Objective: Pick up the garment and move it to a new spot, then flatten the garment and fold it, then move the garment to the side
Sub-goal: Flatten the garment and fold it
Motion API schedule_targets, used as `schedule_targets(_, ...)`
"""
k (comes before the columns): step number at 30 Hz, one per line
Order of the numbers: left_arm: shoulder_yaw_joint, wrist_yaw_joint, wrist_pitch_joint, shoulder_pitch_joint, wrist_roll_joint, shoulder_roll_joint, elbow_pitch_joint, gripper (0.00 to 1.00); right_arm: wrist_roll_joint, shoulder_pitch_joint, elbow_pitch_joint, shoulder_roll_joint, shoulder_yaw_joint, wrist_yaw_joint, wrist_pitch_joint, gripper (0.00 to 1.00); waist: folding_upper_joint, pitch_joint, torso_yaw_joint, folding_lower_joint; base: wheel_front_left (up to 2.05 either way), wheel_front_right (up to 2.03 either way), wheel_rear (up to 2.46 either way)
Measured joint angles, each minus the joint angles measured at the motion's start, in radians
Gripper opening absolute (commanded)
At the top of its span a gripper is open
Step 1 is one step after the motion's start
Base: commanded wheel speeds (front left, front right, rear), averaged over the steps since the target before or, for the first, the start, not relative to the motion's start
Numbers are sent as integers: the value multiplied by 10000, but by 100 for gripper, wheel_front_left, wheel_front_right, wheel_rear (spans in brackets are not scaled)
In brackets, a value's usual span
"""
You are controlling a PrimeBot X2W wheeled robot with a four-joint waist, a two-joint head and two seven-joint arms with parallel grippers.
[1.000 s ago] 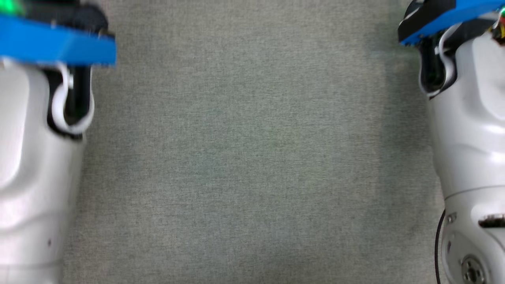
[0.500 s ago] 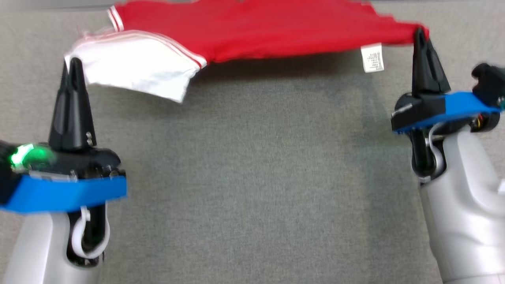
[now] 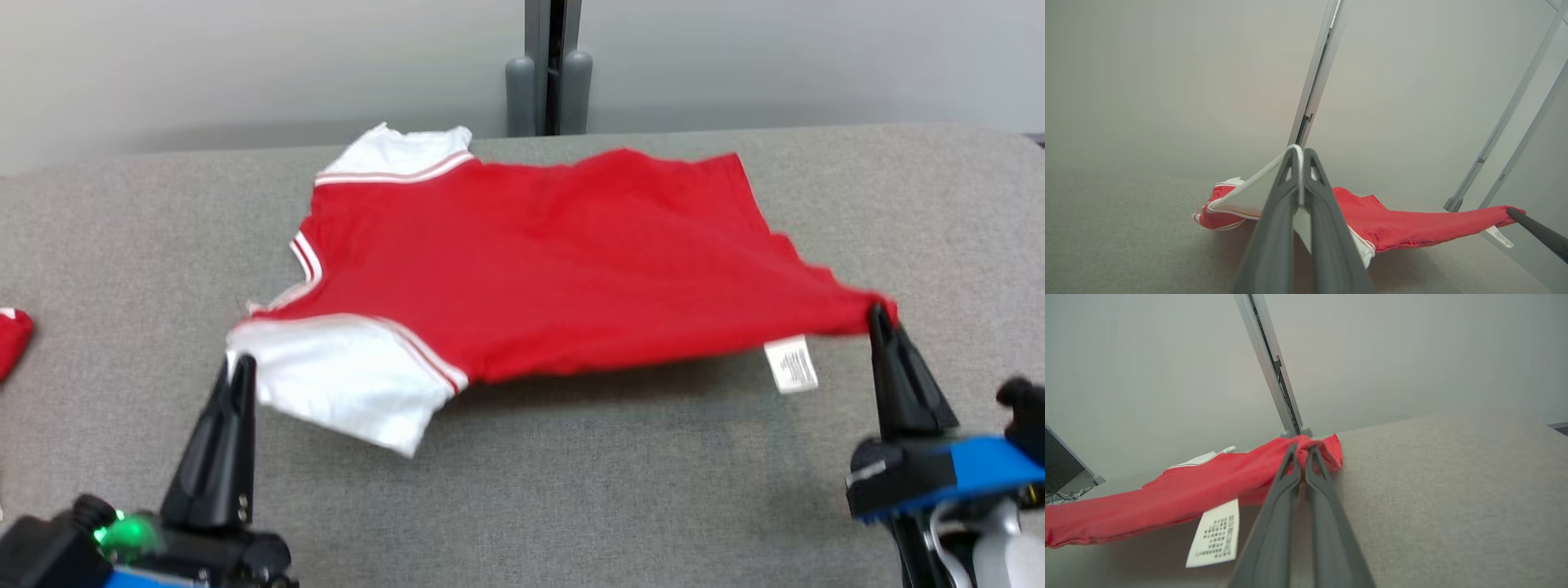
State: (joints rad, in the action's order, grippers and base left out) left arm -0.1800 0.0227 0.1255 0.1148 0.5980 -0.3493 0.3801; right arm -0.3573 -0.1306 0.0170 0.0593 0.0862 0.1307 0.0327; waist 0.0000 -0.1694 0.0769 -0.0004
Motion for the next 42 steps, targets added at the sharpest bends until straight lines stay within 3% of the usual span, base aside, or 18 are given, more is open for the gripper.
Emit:
schedule_targets(6,-284,-134,-836,1056,134,-362,198,0,174,1374,-692,-69,173,0,-863,0,0,294,-43,2,0,0,0)
schedule_targets(18,-639,313,-1001,406,1122,198,-2470,0,-566,1016,2038,-90,94,-2,-1160,0,0,652,-145,4,0,0,0)
schedule_targets(29,-901,736,-694,-2543,1158,685,-4650,0,-1120,-556,3645,-94,-127,-2,-884,0,0,346,-68,5,0,0,0)
schedule_targets(34,-619,719,-261,-4450,1131,986,-6504,0,-1135,-2248,4920,-96,46,-2,-430,0,0,-119,147,5,0,0,0)
schedule_targets(42,-654,763,238,-5714,1045,1197,-8226,0,-886,-3837,6863,-96,-94,0,531,0,0,-709,284,6,0,0,0)
